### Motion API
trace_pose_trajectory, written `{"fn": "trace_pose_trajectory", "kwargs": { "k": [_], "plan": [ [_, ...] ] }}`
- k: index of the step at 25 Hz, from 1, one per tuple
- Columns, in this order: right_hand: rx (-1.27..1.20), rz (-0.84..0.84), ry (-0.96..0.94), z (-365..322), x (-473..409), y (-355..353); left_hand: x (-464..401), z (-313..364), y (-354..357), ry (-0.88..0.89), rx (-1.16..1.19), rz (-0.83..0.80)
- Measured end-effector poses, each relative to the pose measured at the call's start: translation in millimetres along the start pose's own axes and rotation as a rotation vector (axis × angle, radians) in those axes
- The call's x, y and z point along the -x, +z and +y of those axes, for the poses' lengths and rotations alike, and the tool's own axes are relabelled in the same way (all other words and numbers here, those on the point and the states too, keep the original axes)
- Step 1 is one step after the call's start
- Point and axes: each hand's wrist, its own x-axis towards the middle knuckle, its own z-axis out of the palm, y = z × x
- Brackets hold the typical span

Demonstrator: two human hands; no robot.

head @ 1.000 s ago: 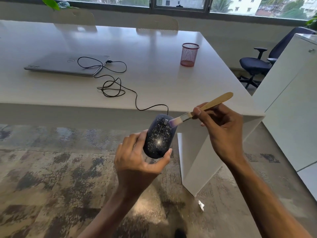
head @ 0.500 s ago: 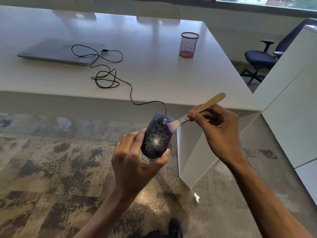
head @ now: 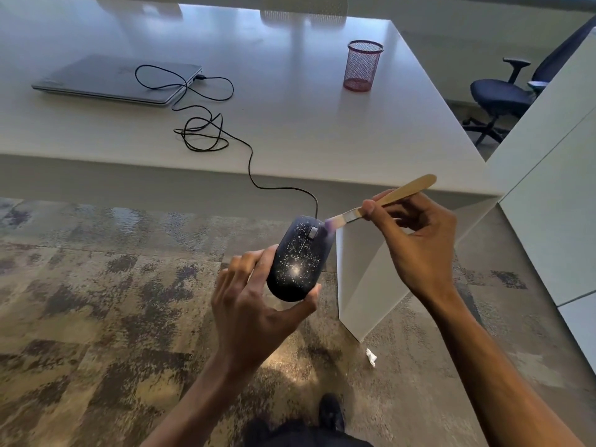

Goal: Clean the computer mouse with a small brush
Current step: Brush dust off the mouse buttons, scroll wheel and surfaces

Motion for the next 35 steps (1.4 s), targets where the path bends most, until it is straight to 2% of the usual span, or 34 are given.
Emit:
{"fn": "trace_pose_trajectory", "kwargs": {
  "k": [5, 10, 14, 18, 22, 27, 30, 32, 35],
  "plan": [
    [-0.005, -0.07, -0.02, 0, 1, 3, 1, 0, -1, 0.008, 0.026, -0.002],
    [-0.061, 0.014, 0.011, -2, -9, 2, 2, 2, -3, 0.019, 0.038, -0.026],
    [-0.03, -0.111, -0.022, -7, -5, 6, 3, 5, -5, 0.011, 0.038, -0.028],
    [0.001, -0.028, -0.028, -12, -10, 8, 5, 5, -6, 0.014, 0.033, -0.035],
    [-0.041, -0.217, -0.096, -19, 0, 13, 5, 4, -6, 0.033, 0.031, -0.025],
    [0.039, -0.07, -0.069, -18, -7, 13, 9, 5, -3, 0.051, 0.009, -0.009],
    [-0.089, -0.143, -0.046, -17, -5, 13, 8, 5, -3, 0.056, 0.009, -0.009],
    [-0.066, -0.185, -0.008, -13, -6, 14, 7, 5, -3, 0.057, 0.009, -0.01],
    [-0.025, -0.079, 0.02, -9, -11, 14, 7, 6, -3, 0.055, 0.011, -0.015]
  ]
}}
